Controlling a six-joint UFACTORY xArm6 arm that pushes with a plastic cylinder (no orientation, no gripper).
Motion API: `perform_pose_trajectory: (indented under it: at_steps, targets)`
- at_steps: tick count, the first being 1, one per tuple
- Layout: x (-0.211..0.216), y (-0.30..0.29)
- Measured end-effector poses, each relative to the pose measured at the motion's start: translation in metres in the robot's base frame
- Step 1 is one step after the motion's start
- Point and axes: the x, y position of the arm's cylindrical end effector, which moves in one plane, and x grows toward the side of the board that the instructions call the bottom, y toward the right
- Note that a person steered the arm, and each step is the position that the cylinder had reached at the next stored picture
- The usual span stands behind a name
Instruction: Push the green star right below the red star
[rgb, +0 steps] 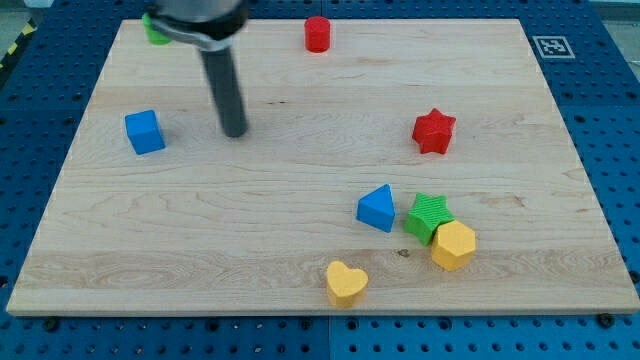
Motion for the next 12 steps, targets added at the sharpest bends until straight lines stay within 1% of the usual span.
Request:
perform_pose_trajectory:
  at_steps: [1, 2, 3, 4, 5, 7, 8, 9, 11, 12]
  targets:
    - [0.023, 0.031]
    - [0.048, 0.028]
    - [0.077, 0.013]
    - [0.112, 0.014]
    - [0.133, 0.041]
    - [0.136, 0.063]
    - [0.145, 0.084]
    - [0.146, 0.111]
    - [0.146, 0.192]
    - [0.146, 0.212]
